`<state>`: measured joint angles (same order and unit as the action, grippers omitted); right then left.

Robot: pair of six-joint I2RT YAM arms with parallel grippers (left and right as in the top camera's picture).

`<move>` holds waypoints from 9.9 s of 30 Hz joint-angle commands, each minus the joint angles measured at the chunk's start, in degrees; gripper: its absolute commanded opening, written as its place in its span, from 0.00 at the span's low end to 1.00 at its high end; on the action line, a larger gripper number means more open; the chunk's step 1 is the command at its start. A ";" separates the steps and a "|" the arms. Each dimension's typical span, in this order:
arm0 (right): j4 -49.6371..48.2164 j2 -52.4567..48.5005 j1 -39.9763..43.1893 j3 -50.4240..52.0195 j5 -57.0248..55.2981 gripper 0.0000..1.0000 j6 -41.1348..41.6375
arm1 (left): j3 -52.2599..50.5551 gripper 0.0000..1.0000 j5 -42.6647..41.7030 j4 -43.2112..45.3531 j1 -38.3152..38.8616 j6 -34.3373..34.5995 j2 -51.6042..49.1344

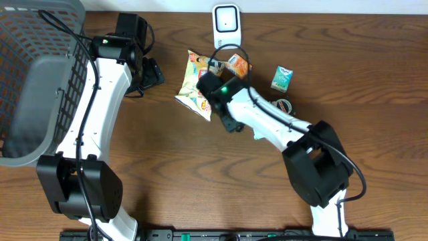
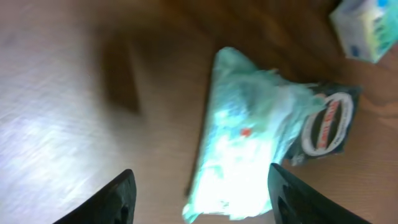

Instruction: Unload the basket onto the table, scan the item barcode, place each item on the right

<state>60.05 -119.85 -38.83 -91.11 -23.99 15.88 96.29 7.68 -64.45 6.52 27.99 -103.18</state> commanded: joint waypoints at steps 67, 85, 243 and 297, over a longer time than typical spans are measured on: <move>-6.99 0.46 -8.04 11.85 -10.80 0.16 12.20 | 0.20 0.98 0.72 -0.22 -0.20 -0.98 0.28; -2.05 0.48 -11.50 10.27 -31.65 0.01 12.79 | 0.20 0.98 0.72 -0.22 -0.20 -0.98 0.28; 2.03 -4.68 10.64 -3.69 27.39 0.45 -10.38 | 0.20 0.98 0.72 -0.22 -0.20 -0.98 0.28; -60.24 -13.68 17.75 -22.53 25.66 0.01 -4.79 | 0.20 0.98 0.72 -0.22 -0.20 -0.98 0.28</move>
<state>3.66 -128.66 -20.43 -112.88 1.41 11.53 96.29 7.68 -64.42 6.52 27.99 -103.18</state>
